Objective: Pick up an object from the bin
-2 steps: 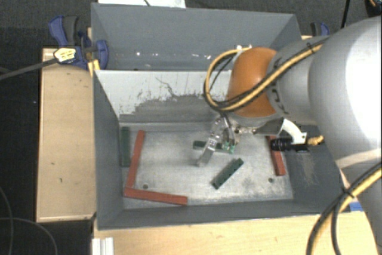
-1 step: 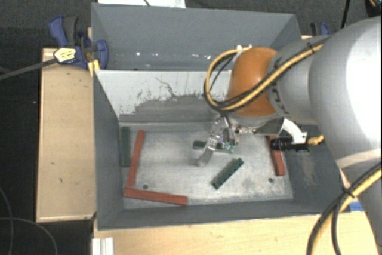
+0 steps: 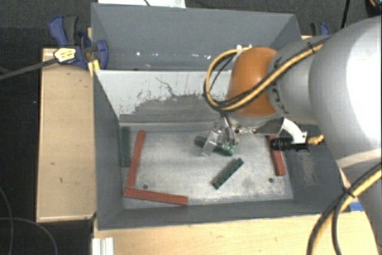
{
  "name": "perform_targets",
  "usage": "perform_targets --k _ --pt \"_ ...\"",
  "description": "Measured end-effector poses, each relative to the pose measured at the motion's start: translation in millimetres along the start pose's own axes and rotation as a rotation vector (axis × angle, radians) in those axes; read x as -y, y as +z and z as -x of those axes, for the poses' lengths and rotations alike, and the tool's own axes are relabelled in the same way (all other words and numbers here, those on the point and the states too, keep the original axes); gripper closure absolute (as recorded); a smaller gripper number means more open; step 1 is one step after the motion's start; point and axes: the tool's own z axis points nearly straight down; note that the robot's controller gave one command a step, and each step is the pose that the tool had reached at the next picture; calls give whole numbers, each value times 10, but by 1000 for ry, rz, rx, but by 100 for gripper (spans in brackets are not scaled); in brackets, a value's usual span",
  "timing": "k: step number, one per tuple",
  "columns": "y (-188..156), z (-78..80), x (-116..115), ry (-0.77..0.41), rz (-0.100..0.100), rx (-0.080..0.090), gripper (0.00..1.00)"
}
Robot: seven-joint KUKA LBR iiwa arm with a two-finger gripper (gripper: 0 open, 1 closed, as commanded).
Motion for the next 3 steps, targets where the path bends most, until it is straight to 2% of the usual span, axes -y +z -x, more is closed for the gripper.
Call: perform_targets --k 1,2,3 --pt "-607 18 -10 -5 6 10 100" --pt "-1159 33 -19 -13 6 9 100" --pt "-1198 42 -20 -17 3 8 100"
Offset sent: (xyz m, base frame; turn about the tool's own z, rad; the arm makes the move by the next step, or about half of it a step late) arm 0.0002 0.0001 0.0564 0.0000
